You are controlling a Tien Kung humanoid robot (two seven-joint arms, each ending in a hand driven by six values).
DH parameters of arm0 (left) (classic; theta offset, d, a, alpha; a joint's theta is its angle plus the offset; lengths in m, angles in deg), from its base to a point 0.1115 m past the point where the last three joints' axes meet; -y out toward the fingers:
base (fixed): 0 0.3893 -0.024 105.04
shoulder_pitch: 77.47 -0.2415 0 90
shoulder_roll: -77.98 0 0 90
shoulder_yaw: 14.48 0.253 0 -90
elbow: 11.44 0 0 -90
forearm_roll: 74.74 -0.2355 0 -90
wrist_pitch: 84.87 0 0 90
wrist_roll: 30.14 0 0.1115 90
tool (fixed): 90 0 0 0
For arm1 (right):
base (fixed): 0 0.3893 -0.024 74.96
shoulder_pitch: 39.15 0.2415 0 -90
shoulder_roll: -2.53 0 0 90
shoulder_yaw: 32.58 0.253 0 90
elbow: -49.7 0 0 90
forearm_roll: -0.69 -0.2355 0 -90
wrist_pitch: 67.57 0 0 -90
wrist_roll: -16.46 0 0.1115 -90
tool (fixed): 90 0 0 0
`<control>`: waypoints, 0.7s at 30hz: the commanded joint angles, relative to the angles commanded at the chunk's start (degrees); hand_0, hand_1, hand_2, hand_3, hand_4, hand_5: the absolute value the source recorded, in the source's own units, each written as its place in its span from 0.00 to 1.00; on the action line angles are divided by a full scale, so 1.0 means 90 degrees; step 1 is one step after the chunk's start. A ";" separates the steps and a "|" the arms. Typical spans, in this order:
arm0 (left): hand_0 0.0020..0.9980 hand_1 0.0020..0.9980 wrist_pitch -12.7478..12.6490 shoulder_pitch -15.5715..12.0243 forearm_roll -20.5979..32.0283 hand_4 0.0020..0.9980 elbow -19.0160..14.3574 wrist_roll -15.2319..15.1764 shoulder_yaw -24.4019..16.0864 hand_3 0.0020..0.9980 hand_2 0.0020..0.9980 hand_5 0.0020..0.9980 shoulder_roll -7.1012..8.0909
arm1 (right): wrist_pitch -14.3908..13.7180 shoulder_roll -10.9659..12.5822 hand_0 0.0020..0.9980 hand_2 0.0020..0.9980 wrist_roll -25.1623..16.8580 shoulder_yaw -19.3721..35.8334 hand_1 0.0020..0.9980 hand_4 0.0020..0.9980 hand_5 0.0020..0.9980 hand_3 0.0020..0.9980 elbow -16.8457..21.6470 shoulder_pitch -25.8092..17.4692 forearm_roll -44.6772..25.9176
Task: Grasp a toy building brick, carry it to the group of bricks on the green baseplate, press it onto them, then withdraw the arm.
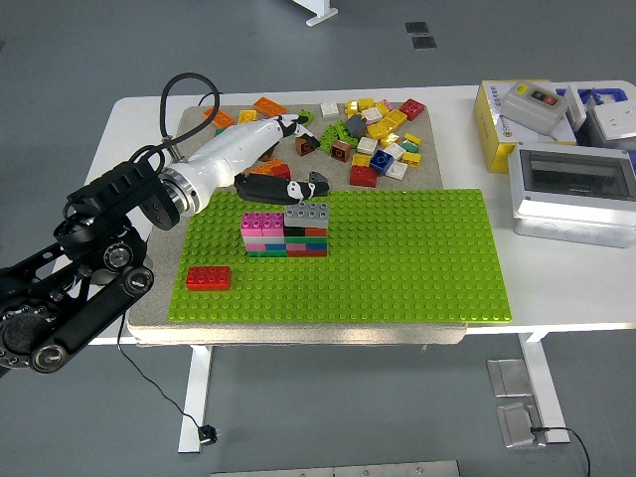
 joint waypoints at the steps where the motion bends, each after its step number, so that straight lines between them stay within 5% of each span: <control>1: 0.99 0.95 -0.0082 -0.0004 -0.0068 0.85 -0.0029 -0.0046 0.0067 0.66 0.95 0.86 -0.0003 | 0.0000 0.0001 0.74 0.79 0.0000 0.0000 0.81 0.37 0.75 0.67 0.0000 0.0001 -0.0002; 6: 1.00 0.96 -0.0323 0.0060 -0.0223 0.84 0.0074 -0.0143 0.0388 0.64 0.96 0.91 -0.0038 | -0.0003 0.0007 0.74 0.79 -0.0001 -0.0012 0.81 0.37 0.75 0.67 0.0000 0.0007 -0.0013; 21: 0.99 0.96 -0.0807 0.0189 -0.0293 0.83 0.1427 -0.0597 0.0953 0.64 0.96 0.91 -0.0278 | 0.0009 0.0001 0.74 0.79 -0.0008 -0.0091 0.81 0.37 0.75 0.67 0.0000 0.0033 -0.0075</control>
